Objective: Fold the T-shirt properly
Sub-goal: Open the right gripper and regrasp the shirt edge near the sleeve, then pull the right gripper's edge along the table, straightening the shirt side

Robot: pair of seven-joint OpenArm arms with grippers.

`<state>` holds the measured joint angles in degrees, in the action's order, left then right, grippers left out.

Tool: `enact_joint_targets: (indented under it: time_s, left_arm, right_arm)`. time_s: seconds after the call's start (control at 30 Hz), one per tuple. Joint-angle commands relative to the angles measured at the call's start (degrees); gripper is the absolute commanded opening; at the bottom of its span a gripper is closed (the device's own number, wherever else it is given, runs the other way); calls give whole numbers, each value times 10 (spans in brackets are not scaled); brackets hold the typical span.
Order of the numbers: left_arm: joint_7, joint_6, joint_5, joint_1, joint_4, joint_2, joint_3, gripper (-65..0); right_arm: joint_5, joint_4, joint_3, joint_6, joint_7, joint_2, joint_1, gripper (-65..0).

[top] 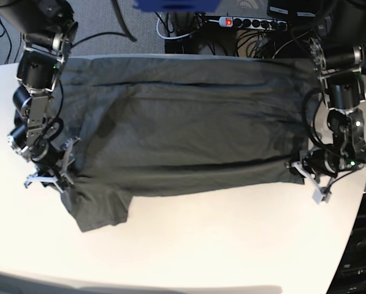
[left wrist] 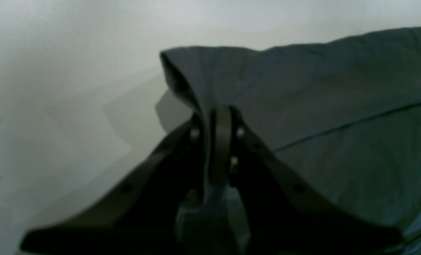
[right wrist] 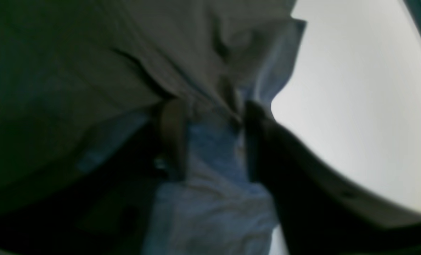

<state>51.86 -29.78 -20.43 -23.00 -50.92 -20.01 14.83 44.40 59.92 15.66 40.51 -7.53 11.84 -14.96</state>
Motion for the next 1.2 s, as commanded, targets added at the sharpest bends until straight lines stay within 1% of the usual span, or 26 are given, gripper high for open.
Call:
enact_joint_targets:
  time_s: [0.0,0.03,0.07,0.1,0.17,0.53,0.6,0.8,0.9,1.0,1.17]
  left_arm:
    - [-7,-1,-7,-16,-11,-9,2,-609]
    - [-7,-1,-7,-16,-11,-9,2,-609]
    - [-6,-1,-7,-16,-11,-9,2,-609]
    - [-6,-1,-7,-16,-11,-9,2,-609]
    - [-6,-1,-7,-16,-11,-9,2,-609]
    - [-8,-1,-7,-15,-11,-6,2,-609]
    - [-8,-1,-7,-15,-11,-6,2,-609]
    - [-8,-1,-7,-15,-11,-6,2,-609]
    - [-8,-1,-7,-15,-11,-8,2,-609]
    - [-8,-1,-7,-15,-11,-8,2,-609]
    - [-8,-1,-7,-15,-11,-8,2,-609]
  right_arm:
    - [-7,8,16,-5,-9,-3,-13,-524]
    - [-7,8,33,-5,-9,-9,-17,-561]
    - [-5,8,46,-5,-10,-14,-28,-586]
    - [-5,7,58,-5,-10,-17,-33,-596]
    - [-5,7,70,-5,-10,-18,-36,-593]
    - [-3,8,70,-5,-9,-14,-31,-591]
    - [-3,9,70,-5,-9,-13,-31,-566]
    - [-3,10,71,-5,-9,-13,-28,-376]
    - [-3,10,71,-5,-9,-14,-19,-315]
    - [-4,10,71,-5,-10,-15,-16,-290]
    - [-6,7,69,-5,-10,-15,-17,-290]
